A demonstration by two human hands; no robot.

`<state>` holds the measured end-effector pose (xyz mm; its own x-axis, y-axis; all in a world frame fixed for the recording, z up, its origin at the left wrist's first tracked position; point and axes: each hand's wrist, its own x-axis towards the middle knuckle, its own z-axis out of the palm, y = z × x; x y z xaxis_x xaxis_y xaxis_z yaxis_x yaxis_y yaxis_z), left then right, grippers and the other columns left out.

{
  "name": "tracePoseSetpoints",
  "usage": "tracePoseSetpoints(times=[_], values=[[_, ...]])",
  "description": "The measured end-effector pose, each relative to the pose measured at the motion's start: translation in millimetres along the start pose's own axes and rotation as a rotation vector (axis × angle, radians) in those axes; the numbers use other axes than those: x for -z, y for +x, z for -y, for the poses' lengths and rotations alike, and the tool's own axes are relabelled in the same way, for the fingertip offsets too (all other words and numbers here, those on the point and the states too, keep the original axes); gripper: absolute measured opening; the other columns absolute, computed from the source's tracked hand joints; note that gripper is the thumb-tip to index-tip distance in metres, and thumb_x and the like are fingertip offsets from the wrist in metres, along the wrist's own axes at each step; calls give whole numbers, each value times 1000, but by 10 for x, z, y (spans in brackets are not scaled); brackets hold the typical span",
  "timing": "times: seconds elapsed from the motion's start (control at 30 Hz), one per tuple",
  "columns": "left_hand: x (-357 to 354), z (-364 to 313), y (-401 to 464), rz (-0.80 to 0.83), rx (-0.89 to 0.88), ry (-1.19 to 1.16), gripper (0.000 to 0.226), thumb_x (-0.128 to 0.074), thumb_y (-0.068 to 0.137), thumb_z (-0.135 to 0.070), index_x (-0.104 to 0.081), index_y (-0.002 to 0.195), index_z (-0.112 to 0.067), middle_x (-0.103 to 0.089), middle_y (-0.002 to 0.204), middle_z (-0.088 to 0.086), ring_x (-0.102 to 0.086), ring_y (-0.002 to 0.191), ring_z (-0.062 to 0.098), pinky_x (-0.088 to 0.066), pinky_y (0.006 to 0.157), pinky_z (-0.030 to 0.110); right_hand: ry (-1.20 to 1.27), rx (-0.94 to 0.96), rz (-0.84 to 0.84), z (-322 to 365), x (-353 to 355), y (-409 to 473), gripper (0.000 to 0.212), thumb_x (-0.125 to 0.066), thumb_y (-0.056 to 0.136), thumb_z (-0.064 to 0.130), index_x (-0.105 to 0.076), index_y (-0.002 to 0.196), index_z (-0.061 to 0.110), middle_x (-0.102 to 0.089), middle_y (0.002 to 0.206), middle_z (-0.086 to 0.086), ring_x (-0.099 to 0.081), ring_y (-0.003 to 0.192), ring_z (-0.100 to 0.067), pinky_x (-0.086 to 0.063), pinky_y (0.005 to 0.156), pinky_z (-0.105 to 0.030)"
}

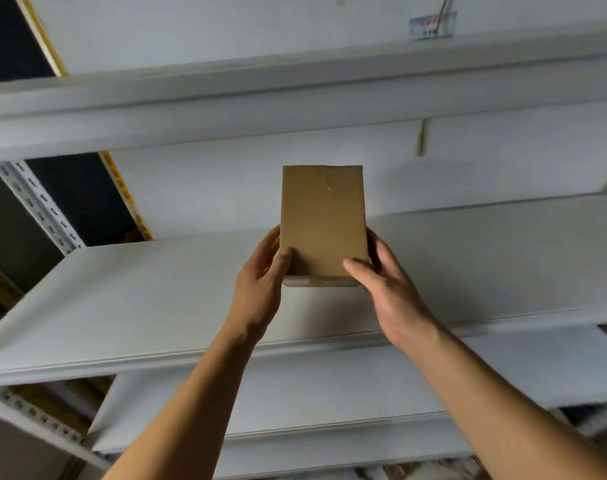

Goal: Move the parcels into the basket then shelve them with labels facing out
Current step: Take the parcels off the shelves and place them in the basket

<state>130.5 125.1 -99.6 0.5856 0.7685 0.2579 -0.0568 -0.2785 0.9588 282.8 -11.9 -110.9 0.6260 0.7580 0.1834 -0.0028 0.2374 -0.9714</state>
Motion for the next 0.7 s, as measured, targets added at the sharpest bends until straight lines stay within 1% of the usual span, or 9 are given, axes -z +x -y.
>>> tracePoseSetpoints(times=[0.1,0.2,0.23,0.3,0.37,0.47,0.53,0.6,0.7], values=[[-155,4,-36,82,-16,-70,41,-56,110,-36,-57,150,-36,-64,144,-17,-58,136,7,-46,117,51,-17,11,-89,57,152,-217,54,-60,105,7,-49,154,26,-65,144,14,-58,136,-7,-40,120,-35],[-360,54,-72,194,-33,-123,42,-56,109,-34,-57,151,-35,-63,146,-16,-57,138,7,-44,119,51,-52,11,-185,92,337,-501,54,-60,105,10,-48,155,28,-64,146,14,-57,137,-7,-40,119,-35],[-452,65,-91,240,-41,-134,43,-56,108,-35,-56,151,-34,-63,146,-16,-56,138,7,-44,119,50,-74,16,-223,112,407,-617,55,-61,105,11,-47,155,30,-64,145,17,-57,137,-5,-41,117,-32],[-680,69,-142,333,-59,-154,44,-55,107,-36,-56,151,-35,-62,146,-17,-56,138,6,-44,119,47,-106,20,-304,169,559,-861,55,-63,105,16,-47,153,37,-65,141,24,-59,133,1,-46,109,-20],[-945,22,-241,411,-90,-175,42,-55,109,-32,-56,151,-33,-62,147,-18,-55,137,3,-44,118,39,-125,20,-393,237,741,-1110,52,-65,104,18,-49,147,43,-66,134,30,-60,128,6,-49,98,-10],[-1339,-104,-477,514,-104,-233,42,-56,110,-25,-55,152,-29,-62,146,-18,-56,135,-2,-46,113,23,-166,16,-534,383,1024,-1489,52,-68,102,23,-50,144,48,-67,131,33,-61,124,9,-51,95,-10],[-1615,-190,-638,595,-110,-266,44,-57,109,-23,-55,153,-25,-63,147,-15,-58,134,0,-48,108,18,-158,30,-639,490,1207,-1775,51,-70,101,23,-52,140,50,-68,127,35,-62,122,10,-52,94,-10],[-1915,-277,-821,667,-105,-282,45,-59,108,-20,-54,153,-24,-63,147,-13,-59,132,1,-49,107,19,-137,39,-726,584,1389,-2089,50,-70,100,22,-53,138,49,-68,126,34,-63,120,10,-53,92,-10],[-2433,-405,-1204,783,-83,-291,45,-59,108,-17,-55,152,-27,-64,144,-17,-59,131,1,-50,111,26,-124,37,-847,672,1689,-2628,44,-67,101,15,-56,131,45,-70,118,36,-64,115,13,-52,88,-8]])
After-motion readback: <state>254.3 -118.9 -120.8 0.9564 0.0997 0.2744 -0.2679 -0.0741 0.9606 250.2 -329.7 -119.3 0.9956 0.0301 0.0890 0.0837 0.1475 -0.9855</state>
